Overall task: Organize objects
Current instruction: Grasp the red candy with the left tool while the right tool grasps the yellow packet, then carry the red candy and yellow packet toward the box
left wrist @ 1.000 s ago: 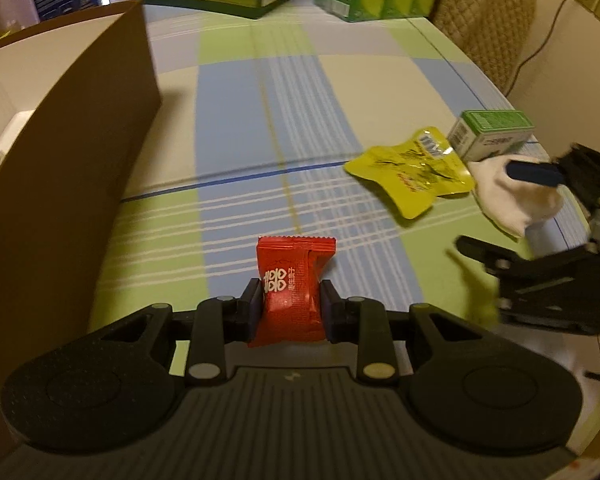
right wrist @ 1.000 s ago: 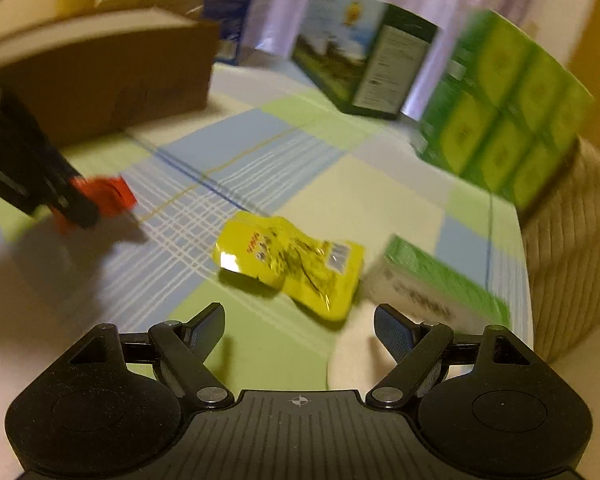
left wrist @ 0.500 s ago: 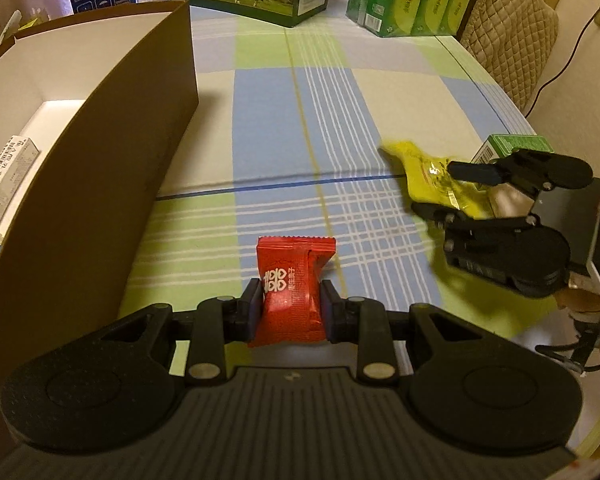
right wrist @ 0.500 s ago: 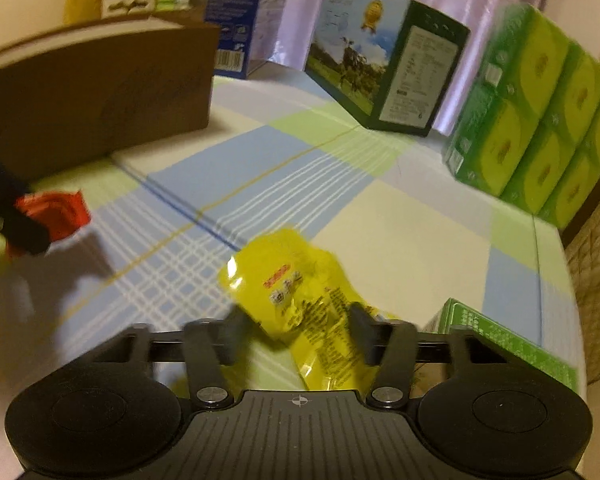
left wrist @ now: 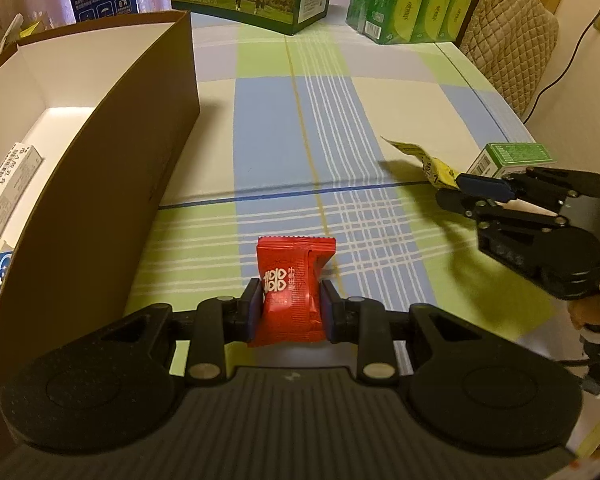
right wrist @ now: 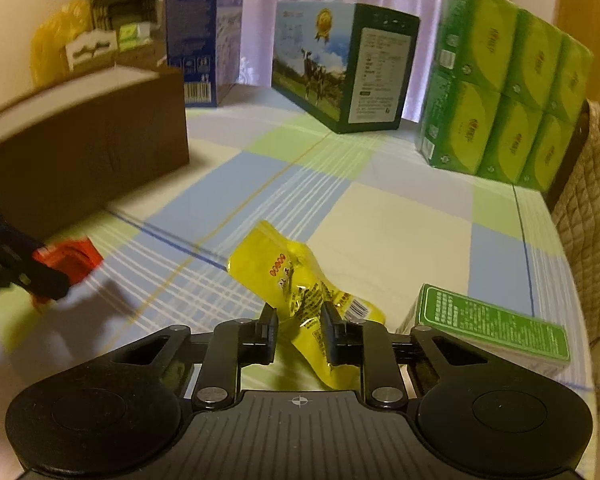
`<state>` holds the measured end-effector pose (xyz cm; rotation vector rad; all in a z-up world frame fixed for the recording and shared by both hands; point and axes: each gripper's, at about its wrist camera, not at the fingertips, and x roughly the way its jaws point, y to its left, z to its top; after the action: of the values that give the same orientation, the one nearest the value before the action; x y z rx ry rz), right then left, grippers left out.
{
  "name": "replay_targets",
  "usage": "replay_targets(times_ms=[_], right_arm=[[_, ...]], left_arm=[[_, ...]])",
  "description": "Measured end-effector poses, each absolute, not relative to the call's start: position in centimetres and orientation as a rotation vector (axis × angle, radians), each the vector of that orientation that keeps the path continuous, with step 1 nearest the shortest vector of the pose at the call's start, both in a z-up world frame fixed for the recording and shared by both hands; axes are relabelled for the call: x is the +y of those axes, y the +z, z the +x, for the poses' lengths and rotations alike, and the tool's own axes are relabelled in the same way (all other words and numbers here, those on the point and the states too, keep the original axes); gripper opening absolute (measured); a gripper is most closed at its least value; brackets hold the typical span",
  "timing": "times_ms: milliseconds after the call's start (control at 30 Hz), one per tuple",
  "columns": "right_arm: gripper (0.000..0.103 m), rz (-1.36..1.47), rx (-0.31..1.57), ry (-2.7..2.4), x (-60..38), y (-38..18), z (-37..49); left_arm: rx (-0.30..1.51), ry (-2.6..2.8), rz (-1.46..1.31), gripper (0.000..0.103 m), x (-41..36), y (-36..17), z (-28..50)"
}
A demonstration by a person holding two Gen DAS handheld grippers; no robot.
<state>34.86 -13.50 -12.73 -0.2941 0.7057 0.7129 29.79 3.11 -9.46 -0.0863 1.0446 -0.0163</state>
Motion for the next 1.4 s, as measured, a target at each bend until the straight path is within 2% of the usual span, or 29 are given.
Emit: replay_targets(times_ms=[567,1400], right_arm=[[0.001,0.114,0.876,0.727,-17.7,-8.4,32.5],[0.001,0.158,0.781,0.801,-13.3,-1.4,25.5]], left_arm=[[1.008,-0.015,-0.101,0.025,3.3,-7.5,27.6],[0.824,-0.019,-0.130,0.025,7.7,0.8,21.1]])
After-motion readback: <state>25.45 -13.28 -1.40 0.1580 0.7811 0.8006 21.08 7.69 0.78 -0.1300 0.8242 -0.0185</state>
